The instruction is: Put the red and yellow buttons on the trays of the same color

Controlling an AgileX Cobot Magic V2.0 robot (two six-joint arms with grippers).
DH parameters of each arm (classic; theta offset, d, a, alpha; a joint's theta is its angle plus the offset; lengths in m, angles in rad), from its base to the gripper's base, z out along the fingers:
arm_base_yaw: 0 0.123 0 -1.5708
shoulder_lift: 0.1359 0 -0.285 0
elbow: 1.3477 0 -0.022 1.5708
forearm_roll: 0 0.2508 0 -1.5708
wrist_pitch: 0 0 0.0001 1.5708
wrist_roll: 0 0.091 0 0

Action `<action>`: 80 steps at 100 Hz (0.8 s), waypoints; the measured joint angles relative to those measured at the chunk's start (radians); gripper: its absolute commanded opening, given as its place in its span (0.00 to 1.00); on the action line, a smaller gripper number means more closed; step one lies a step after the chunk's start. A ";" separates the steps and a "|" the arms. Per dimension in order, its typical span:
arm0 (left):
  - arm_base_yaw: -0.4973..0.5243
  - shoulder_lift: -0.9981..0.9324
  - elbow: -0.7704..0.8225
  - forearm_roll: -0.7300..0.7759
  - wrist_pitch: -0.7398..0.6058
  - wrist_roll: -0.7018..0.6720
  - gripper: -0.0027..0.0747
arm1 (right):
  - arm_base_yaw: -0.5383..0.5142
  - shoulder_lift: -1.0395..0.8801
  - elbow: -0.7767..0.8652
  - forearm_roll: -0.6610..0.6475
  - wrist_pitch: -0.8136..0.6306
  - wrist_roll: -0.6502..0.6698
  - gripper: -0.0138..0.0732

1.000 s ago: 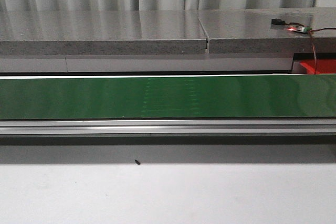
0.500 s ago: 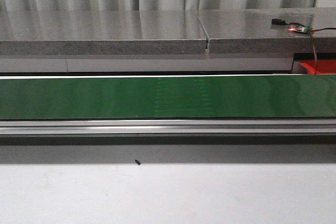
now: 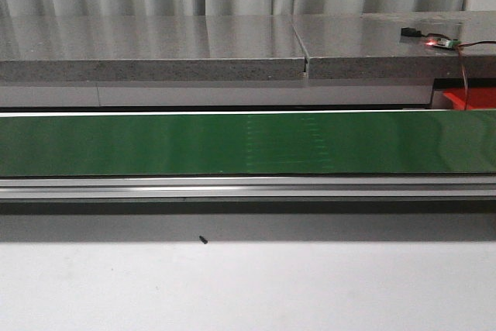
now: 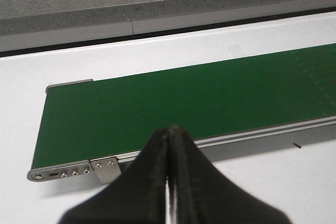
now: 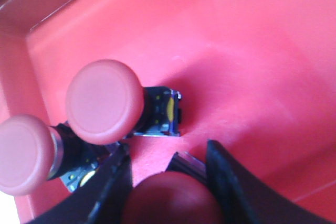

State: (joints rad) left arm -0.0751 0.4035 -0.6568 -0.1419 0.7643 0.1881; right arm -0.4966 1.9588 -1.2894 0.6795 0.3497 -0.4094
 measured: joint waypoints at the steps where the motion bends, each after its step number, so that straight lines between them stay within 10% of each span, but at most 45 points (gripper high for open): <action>1: 0.000 0.000 0.000 0.000 0.000 0.000 0.01 | 0.000 0.000 0.000 0.000 0.000 0.000 0.51; 18: 0.000 0.000 0.000 0.000 0.000 0.000 0.01 | 0.000 0.000 0.000 0.000 0.012 0.002 0.75; 80: 0.000 0.000 0.000 0.000 0.000 0.000 0.01 | 0.000 -0.126 -0.001 -0.005 0.043 -0.011 0.72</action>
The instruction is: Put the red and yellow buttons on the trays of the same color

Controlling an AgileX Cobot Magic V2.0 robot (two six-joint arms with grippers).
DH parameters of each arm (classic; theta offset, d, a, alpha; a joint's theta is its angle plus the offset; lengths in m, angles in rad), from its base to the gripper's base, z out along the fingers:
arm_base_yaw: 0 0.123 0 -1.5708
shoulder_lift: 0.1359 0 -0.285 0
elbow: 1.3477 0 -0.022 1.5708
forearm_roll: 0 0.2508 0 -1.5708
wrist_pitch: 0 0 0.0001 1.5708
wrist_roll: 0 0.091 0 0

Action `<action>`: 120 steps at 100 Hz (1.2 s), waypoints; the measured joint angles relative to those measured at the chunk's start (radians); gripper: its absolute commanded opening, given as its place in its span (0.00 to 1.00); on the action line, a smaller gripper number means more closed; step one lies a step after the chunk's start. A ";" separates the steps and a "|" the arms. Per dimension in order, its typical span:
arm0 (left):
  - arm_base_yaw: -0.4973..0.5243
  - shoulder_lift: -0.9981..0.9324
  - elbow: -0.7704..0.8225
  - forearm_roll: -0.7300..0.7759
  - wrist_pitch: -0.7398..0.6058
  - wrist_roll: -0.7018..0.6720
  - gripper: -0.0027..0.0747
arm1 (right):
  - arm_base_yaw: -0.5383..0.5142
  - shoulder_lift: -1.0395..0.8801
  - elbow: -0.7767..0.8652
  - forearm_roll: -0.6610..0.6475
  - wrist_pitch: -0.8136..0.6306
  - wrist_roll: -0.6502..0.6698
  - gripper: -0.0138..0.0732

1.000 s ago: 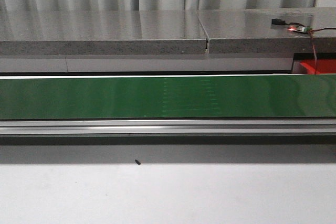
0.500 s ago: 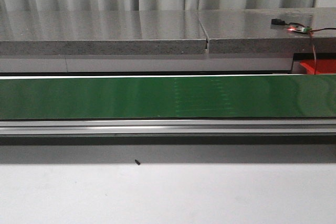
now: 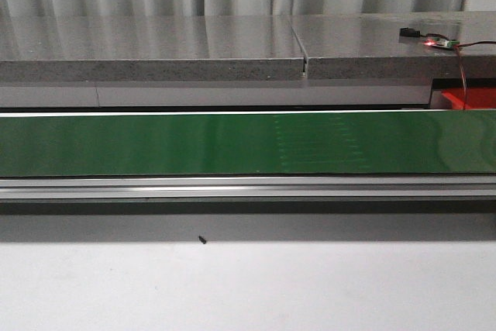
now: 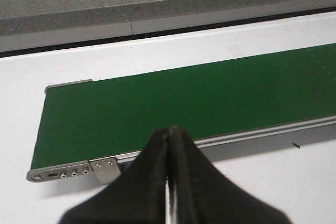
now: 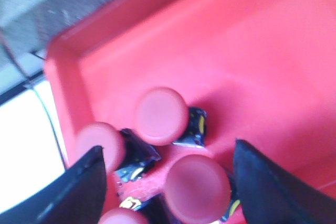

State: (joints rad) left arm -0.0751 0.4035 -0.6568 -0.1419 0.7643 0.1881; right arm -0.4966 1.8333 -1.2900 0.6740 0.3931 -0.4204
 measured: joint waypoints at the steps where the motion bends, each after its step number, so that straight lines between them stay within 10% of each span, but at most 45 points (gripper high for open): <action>1: 0.000 0.000 0.000 0.000 0.000 0.000 0.01 | 0.000 -0.004 0.000 0.001 0.002 -0.002 0.70; 34: 0.000 0.000 0.000 0.000 0.000 0.000 0.01 | 0.028 -0.173 0.016 -0.014 0.040 -0.041 0.07; 120: 0.000 0.000 0.000 0.000 0.000 0.000 0.01 | 0.315 -0.522 0.362 -0.040 -0.064 -0.091 0.08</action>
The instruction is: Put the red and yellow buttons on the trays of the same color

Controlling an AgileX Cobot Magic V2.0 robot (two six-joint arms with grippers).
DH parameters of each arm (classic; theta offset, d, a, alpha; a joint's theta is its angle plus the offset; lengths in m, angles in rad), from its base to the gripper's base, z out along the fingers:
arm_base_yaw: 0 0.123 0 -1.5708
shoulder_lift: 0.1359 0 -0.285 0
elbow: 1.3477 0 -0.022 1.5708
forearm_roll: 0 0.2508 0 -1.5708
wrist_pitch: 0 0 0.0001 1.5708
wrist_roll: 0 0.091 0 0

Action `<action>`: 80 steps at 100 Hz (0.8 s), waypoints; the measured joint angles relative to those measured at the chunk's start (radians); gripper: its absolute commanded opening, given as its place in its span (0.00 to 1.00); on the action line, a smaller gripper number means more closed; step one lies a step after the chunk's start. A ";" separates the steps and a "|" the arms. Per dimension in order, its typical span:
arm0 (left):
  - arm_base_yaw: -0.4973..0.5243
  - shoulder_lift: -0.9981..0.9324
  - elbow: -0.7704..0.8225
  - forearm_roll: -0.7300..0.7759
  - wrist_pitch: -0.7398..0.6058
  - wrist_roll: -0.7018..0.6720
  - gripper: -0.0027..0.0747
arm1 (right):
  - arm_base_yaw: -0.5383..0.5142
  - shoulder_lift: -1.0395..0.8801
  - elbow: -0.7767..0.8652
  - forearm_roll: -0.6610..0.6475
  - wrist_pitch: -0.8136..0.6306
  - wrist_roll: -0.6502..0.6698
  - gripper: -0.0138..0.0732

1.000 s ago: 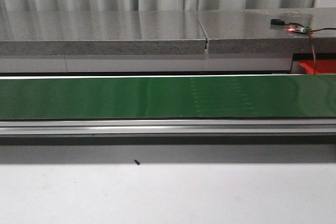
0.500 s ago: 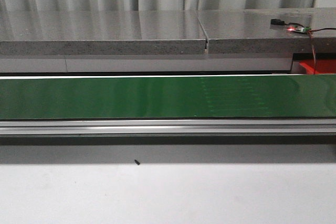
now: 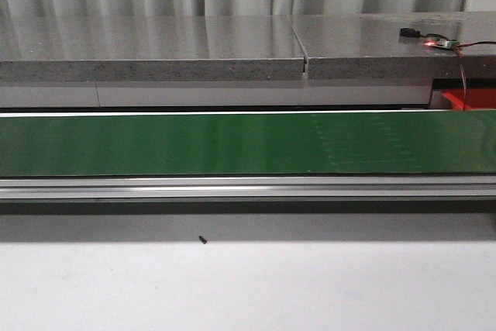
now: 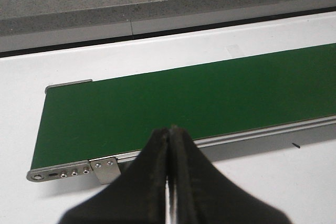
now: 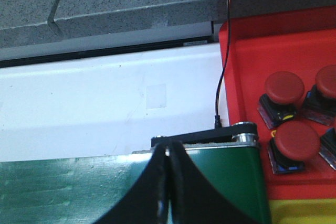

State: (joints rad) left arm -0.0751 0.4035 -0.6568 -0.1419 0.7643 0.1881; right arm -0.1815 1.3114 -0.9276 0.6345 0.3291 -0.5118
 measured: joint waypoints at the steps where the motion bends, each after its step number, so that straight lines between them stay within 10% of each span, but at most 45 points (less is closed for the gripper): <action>1: 0.000 0.000 0.000 0.000 0.000 0.000 0.01 | 0.000 -0.003 0.002 0.000 0.000 0.000 0.08; 80: 0.000 0.000 0.000 0.000 0.000 0.000 0.01 | 0.083 -0.277 0.222 0.000 -0.069 -0.004 0.08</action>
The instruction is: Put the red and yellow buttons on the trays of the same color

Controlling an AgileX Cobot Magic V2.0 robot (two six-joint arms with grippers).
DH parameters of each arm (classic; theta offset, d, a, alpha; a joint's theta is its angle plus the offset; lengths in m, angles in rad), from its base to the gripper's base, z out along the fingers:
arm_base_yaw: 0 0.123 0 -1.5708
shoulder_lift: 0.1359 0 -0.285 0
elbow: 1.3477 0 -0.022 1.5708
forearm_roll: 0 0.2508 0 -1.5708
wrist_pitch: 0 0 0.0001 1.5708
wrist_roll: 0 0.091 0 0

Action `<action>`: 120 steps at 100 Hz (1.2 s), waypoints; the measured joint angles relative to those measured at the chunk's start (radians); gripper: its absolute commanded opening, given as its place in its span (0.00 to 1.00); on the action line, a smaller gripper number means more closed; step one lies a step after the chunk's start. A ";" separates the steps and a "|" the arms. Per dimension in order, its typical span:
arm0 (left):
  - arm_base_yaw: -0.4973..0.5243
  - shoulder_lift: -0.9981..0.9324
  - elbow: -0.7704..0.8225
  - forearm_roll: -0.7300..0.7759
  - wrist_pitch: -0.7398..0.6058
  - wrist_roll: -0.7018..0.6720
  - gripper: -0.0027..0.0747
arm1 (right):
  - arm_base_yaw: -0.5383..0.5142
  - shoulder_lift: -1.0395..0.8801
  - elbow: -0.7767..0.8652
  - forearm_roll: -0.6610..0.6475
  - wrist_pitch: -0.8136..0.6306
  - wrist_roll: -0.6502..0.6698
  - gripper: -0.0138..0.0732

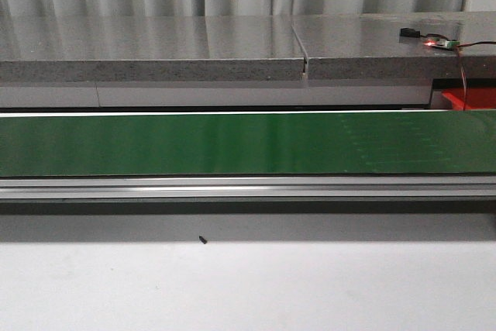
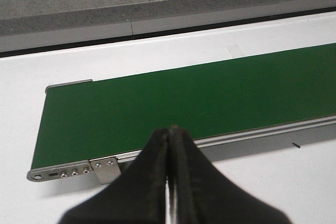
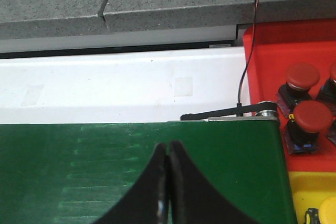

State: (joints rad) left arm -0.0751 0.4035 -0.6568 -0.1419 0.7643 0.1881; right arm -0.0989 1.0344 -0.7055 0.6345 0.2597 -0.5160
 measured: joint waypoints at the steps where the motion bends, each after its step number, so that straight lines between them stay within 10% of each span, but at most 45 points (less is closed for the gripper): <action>1: 0.000 0.000 0.000 0.000 0.000 0.000 0.01 | 0.000 -0.002 0.002 0.000 -0.003 0.000 0.08; 120: 0.000 0.000 0.000 0.000 0.000 0.000 0.01 | 0.004 -0.644 0.437 0.002 -0.170 -0.002 0.08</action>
State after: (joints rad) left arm -0.0751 0.4035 -0.6568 -0.1419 0.7643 0.1881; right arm -0.0950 0.3904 -0.2682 0.6362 0.0894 -0.5176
